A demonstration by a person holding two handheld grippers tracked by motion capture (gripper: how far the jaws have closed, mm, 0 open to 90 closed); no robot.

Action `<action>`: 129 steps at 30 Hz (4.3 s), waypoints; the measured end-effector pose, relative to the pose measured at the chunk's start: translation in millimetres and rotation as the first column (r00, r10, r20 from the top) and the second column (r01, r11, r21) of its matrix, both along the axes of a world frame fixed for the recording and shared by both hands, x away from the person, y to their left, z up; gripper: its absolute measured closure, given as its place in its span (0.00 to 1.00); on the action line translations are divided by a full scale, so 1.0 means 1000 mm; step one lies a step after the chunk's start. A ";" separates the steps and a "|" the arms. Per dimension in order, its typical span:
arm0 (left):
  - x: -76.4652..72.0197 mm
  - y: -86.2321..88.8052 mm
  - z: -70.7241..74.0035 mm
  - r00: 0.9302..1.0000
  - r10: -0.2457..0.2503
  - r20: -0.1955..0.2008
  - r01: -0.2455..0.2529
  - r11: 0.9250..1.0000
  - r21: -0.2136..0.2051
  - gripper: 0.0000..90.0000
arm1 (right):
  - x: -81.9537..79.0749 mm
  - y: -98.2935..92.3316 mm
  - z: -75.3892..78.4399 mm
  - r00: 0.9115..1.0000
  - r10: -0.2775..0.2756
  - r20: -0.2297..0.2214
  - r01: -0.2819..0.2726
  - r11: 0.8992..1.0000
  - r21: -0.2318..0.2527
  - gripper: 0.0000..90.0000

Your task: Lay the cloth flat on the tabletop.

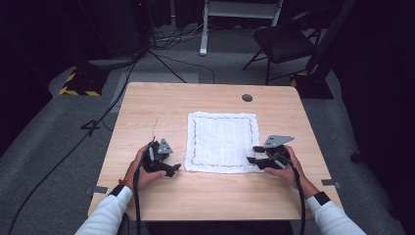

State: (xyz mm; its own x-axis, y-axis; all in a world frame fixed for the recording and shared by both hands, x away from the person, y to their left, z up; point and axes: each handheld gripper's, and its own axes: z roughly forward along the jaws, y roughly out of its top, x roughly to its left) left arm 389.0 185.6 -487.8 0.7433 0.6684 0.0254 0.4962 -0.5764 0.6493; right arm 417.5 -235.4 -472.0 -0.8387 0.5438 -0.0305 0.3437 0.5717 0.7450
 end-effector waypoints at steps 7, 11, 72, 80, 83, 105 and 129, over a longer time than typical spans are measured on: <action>-0.007 0.013 -0.006 0.999 0.031 -0.012 -0.031 0.999 0.030 0.19 | -0.003 0.032 0.000 0.997 0.071 0.016 -0.072 0.997 0.012 0.50; -0.008 0.022 -0.010 0.999 0.043 -0.027 -0.044 0.999 -0.025 0.19 | -0.004 0.055 0.002 0.992 0.121 0.025 -0.121 0.992 0.025 0.49; 0.114 -0.007 0.010 0.971 0.235 0.044 -0.229 0.968 -0.100 0.20 | -0.025 0.200 -0.023 0.945 0.326 0.027 -0.323 0.943 -0.075 0.96; 0.144 -0.039 0.000 0.967 0.256 0.019 -0.252 0.962 -0.107 0.20 | -0.033 0.198 -0.023 0.935 0.354 0.021 -0.352 0.933 -0.071 0.96; 0.147 -0.045 -0.002 0.968 0.252 0.012 -0.249 0.963 -0.102 0.20 | -0.036 0.198 -0.022 0.932 0.363 0.028 -0.360 0.930 -0.079 0.96; 0.161 -0.062 -0.010 0.987 0.158 -0.011 -0.159 0.984 -0.083 0.48 | -0.043 0.195 -0.022 0.925 0.379 0.026 -0.376 0.923 -0.082 0.96; 0.159 -0.055 0.002 0.991 0.131 -0.003 -0.131 0.989 -0.065 0.95 | -0.034 0.195 -0.014 0.926 0.373 0.064 -0.369 0.928 -0.057 0.96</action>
